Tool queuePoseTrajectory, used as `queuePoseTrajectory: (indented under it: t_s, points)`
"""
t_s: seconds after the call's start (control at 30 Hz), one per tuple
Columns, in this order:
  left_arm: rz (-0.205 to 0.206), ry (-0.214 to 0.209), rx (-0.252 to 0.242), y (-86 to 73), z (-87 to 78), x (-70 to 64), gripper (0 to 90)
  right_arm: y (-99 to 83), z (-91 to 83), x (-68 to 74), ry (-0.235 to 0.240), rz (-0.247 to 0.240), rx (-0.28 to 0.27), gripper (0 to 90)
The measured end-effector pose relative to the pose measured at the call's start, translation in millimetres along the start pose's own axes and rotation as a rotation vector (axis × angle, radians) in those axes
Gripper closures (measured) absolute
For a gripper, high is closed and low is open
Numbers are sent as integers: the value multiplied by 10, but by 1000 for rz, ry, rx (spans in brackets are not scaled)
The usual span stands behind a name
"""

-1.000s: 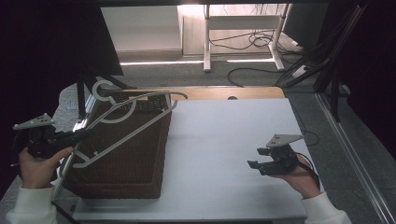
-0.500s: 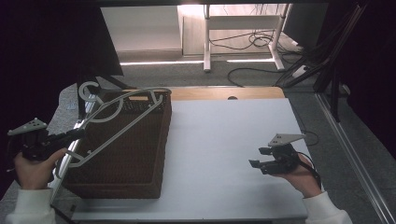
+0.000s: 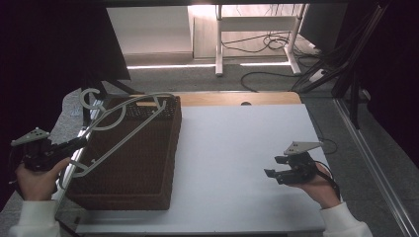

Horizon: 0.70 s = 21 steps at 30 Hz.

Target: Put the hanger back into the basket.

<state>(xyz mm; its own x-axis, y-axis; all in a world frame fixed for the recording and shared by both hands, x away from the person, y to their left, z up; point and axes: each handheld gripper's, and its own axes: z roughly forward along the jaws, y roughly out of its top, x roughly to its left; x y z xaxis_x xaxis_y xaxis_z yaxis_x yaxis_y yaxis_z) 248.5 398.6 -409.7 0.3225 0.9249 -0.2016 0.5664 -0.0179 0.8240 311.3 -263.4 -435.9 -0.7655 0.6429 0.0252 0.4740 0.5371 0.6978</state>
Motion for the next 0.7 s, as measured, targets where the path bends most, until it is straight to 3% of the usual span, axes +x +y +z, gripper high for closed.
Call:
queuePoseTrajectory:
  t_s: [0.27,0.7]
  points:
    - [19,28,15,-31,77,-29,815,7,20,-2,-1,-3,5,363]
    - [2,25,25,-83,199,-2,811,7,22,-5,0,-4,4,362]
